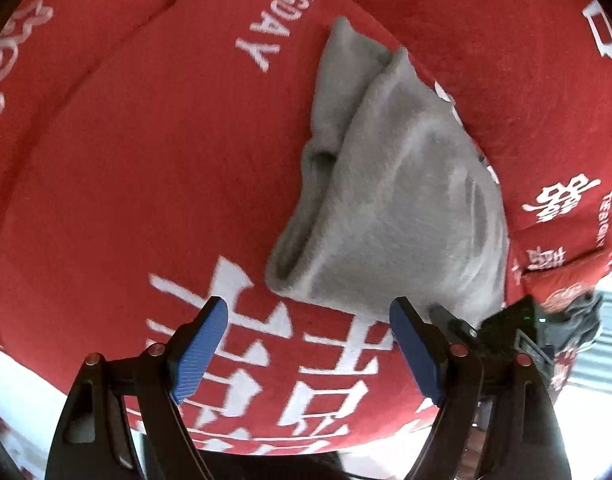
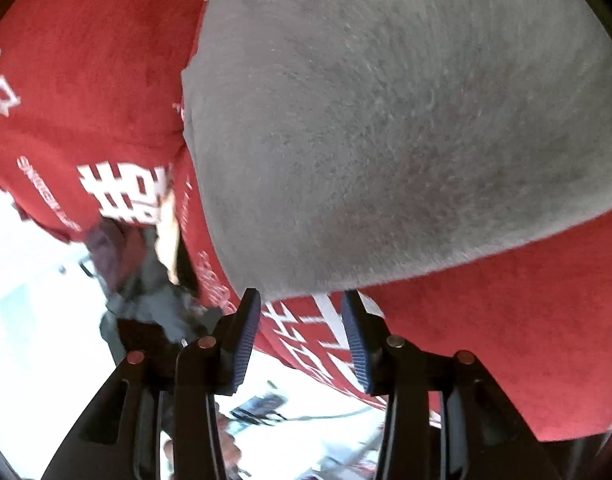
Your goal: Fold small clothes
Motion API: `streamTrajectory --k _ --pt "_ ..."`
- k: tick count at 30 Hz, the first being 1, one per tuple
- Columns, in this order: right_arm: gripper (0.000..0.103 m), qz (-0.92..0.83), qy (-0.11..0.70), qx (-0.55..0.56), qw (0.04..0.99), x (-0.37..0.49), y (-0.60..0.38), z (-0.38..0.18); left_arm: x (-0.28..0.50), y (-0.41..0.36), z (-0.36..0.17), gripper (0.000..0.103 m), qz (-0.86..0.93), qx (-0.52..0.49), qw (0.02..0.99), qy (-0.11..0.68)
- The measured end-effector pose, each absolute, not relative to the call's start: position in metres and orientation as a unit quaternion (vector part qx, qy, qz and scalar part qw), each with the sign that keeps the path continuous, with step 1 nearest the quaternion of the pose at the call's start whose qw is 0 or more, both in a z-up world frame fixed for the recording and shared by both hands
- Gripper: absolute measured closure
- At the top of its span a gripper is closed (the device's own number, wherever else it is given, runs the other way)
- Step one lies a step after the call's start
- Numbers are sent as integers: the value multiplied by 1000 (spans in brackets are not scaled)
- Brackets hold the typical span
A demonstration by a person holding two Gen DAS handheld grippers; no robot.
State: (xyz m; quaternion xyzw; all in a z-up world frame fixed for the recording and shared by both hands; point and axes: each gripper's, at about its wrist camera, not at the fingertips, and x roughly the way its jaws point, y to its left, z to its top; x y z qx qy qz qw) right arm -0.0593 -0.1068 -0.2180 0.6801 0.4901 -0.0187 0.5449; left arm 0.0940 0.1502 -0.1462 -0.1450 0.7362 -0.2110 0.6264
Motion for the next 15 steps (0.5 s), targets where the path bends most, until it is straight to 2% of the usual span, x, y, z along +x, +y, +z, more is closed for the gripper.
streamTrajectory --k 7,8,10,11,15 --pt "58 -21 445 713 541 -53 -112 -230 85 134 -157 19 -230 -181 606 739" --pt "60 -24 444 711 545 -50 -113 -230 85 136 -156 19 -230 -186 604 740" --pt "84 -26 447 706 548 -47 -116 -229 83 136 -158 19 -229 -200 600 740" --pt "88 -26 445 707 549 -45 -117 -229 83 136 -158 19 -228 -206 599 740" --pt "90 -5 422 719 552 -43 -123 -221 83 132 -164 19 -220 -231 595 738"
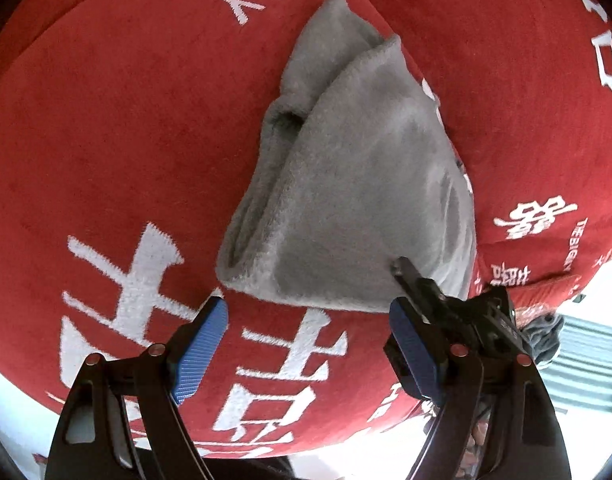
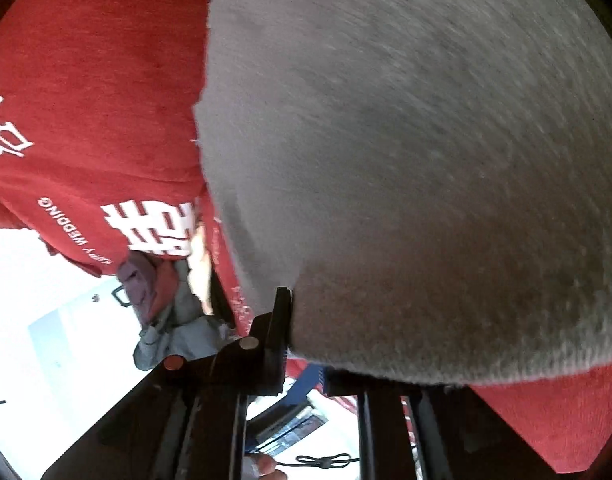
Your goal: Fold small clothes
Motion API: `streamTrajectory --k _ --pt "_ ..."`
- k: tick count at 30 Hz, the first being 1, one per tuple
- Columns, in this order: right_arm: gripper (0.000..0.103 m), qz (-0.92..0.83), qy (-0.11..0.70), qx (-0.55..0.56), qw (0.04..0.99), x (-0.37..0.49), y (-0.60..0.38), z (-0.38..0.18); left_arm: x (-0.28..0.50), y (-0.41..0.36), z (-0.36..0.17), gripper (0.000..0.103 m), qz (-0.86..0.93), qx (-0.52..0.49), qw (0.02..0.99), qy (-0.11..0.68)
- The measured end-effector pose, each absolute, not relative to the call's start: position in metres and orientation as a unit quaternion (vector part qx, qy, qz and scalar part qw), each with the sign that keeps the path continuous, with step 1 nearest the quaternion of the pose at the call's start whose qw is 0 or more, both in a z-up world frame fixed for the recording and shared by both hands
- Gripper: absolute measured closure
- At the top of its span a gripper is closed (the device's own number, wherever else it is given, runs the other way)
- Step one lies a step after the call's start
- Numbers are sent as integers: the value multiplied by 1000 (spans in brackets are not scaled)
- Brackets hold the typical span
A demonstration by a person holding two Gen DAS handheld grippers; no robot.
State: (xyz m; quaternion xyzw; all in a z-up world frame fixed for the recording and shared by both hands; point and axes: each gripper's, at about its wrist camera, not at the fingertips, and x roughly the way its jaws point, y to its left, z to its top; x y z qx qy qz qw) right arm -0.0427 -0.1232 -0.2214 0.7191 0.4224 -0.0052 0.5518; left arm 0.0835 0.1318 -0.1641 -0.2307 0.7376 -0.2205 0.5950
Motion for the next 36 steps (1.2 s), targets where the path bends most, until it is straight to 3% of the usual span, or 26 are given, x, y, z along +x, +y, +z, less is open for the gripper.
streamTrajectory --k 13,21,23,24,26,32,33,34,36 --pt "90 24 412 709 572 -32 -129 -199 97 106 -179 19 -191 -327 597 707" --pt "90 35 433 694 574 -35 -120 -202 113 104 -169 22 -149 -294 655 679" --pt "90 41 444 686 575 -35 -118 -201 118 100 -163 45 -144 -259 678 673" --pt "90 44 452 679 577 -34 -118 -200 120 98 -161 51 -142 -239 686 672" --pt "90 53 473 660 581 -33 -118 -195 125 91 -156 81 -143 -194 705 667" --pt "86 57 542 563 621 -28 -142 -159 117 62 -135 89 -185 -22 763 619" --pt "79 56 550 539 636 -22 -150 -148 111 51 -129 89 -198 23 775 600" --pt "54 55 556 522 645 -15 -155 -142 106 46 -125 89 -206 50 782 587" --pt "22 60 570 485 660 10 -167 -128 96 34 -117 89 -230 109 794 552"
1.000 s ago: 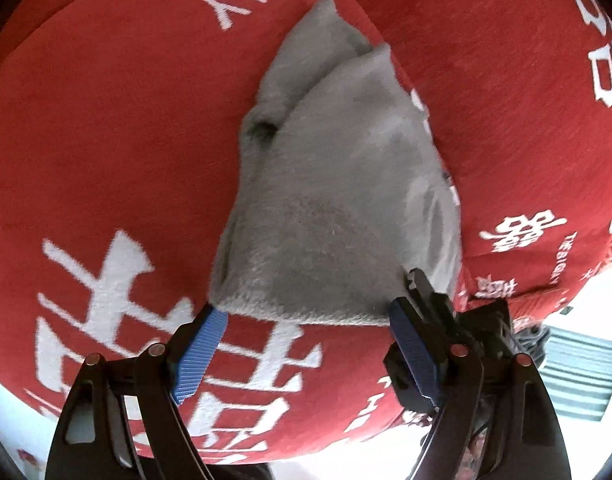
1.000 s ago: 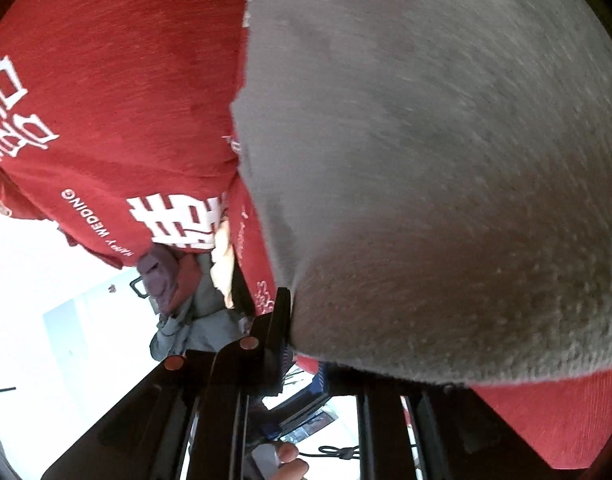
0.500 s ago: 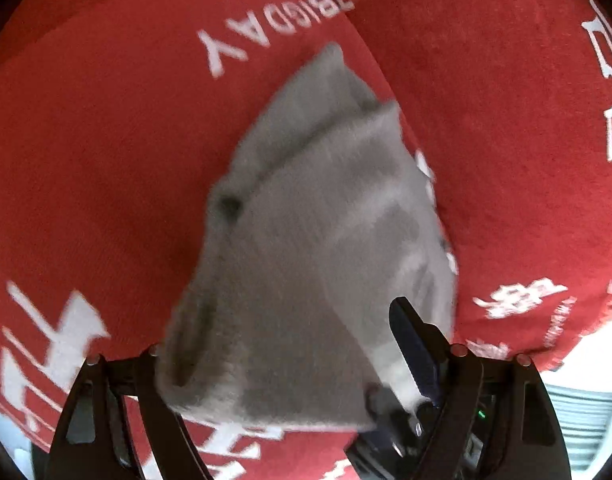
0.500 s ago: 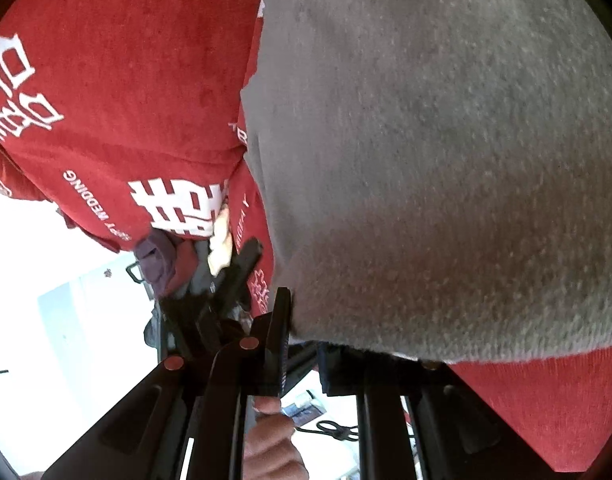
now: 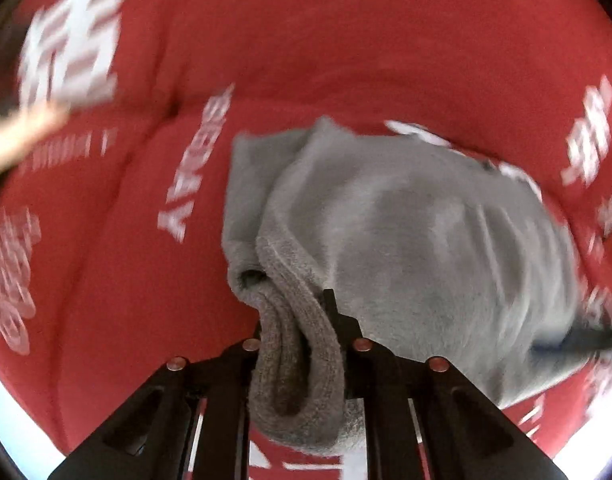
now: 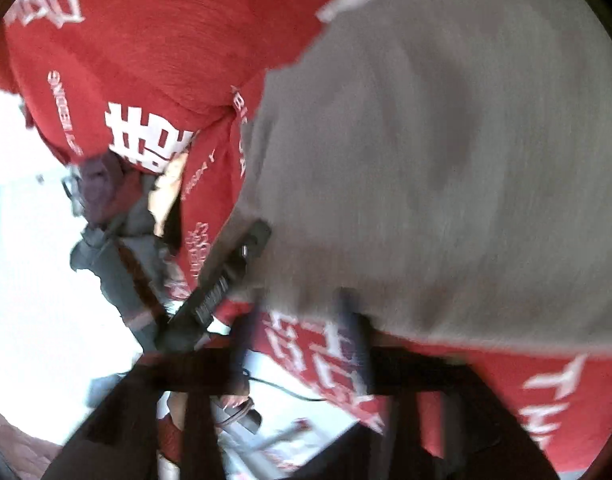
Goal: Fold small clothes
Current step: 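Grasp the sweater edge with the left tool while the right tool grasps beside it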
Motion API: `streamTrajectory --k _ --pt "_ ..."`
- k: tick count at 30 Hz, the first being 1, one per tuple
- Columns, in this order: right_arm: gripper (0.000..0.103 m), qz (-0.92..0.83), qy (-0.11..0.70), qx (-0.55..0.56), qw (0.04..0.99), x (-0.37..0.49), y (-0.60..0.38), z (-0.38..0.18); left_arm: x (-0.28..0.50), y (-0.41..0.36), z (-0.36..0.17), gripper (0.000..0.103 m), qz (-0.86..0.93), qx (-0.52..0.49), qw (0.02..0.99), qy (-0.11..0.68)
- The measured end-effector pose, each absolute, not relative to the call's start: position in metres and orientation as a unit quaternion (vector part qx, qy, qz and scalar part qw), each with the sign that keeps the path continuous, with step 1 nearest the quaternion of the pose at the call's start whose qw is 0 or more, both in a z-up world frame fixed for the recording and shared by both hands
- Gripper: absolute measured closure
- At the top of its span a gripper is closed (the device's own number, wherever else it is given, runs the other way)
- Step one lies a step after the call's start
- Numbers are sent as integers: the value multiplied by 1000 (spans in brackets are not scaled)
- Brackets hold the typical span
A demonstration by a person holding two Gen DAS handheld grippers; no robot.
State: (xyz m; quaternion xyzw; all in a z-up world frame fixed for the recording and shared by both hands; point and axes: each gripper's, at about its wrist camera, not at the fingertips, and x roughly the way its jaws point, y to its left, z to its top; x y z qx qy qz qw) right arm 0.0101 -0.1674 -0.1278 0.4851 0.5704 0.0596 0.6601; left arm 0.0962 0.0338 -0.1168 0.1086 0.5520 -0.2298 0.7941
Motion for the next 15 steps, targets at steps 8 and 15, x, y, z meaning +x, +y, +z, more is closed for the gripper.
streamTrajectory --k 8,15 --pt "20 150 664 363 636 151 -148 -125 70 6 -98 89 -303 217 800 470" --pt "13 169 746 233 601 232 -87 -156 65 2 -93 89 -326 229 799 450"
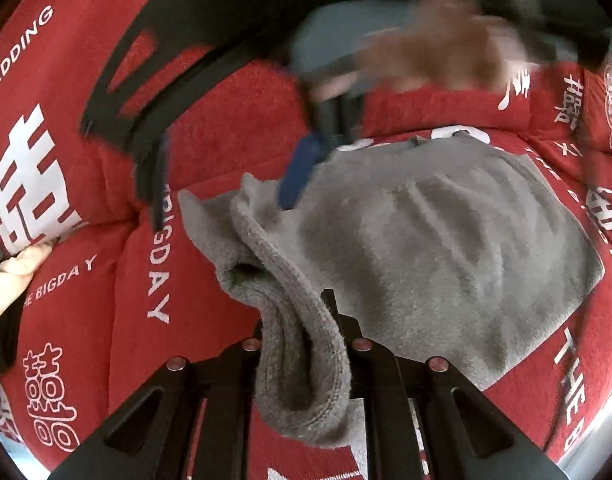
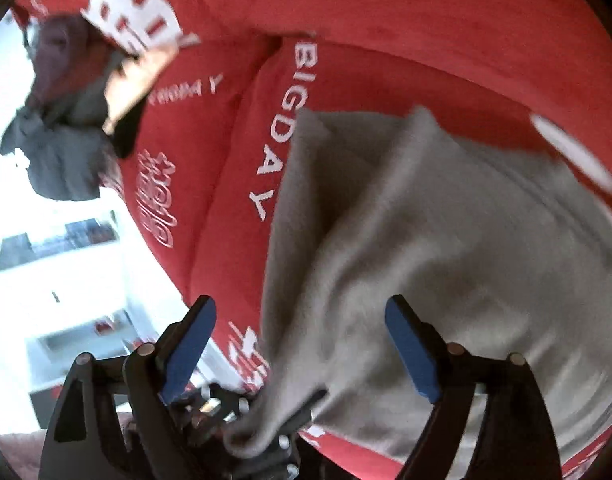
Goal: Fold small clothes
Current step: 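Grasp the sweater edge with the left tool while the right tool grasps beside it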
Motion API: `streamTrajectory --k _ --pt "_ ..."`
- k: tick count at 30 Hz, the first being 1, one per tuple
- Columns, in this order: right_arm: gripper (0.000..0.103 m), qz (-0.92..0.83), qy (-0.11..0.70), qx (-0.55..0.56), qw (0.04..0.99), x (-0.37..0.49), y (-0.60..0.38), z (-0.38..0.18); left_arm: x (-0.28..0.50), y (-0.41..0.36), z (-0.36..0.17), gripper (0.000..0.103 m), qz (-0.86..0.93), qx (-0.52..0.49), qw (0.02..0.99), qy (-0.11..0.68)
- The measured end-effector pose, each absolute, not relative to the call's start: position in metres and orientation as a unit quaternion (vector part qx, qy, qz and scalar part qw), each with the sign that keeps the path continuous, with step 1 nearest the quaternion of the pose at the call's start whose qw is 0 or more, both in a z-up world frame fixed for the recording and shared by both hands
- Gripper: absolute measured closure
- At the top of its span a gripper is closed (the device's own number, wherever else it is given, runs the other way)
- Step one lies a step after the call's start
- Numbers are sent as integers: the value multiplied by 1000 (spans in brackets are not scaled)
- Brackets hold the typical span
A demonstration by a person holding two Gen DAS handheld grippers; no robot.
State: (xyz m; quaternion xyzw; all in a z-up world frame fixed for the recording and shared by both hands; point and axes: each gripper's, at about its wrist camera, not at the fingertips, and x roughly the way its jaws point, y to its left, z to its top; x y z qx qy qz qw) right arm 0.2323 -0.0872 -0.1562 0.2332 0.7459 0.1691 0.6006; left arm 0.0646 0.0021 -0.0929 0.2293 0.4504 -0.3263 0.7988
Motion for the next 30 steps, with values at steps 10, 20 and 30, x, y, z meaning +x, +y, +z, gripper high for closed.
streamTrajectory --k 10,20,30 --pt "69 110 790 158 582 250 -67 -194 59 -2 -85 89 -336 241 799 437" --pt "88 147 675 325 646 192 -155 -141 34 -29 -44 89 -389 236 788 415" --pt "88 141 531 449 705 96 -264 -79 -18 -101 4 89 -474 264 763 352"
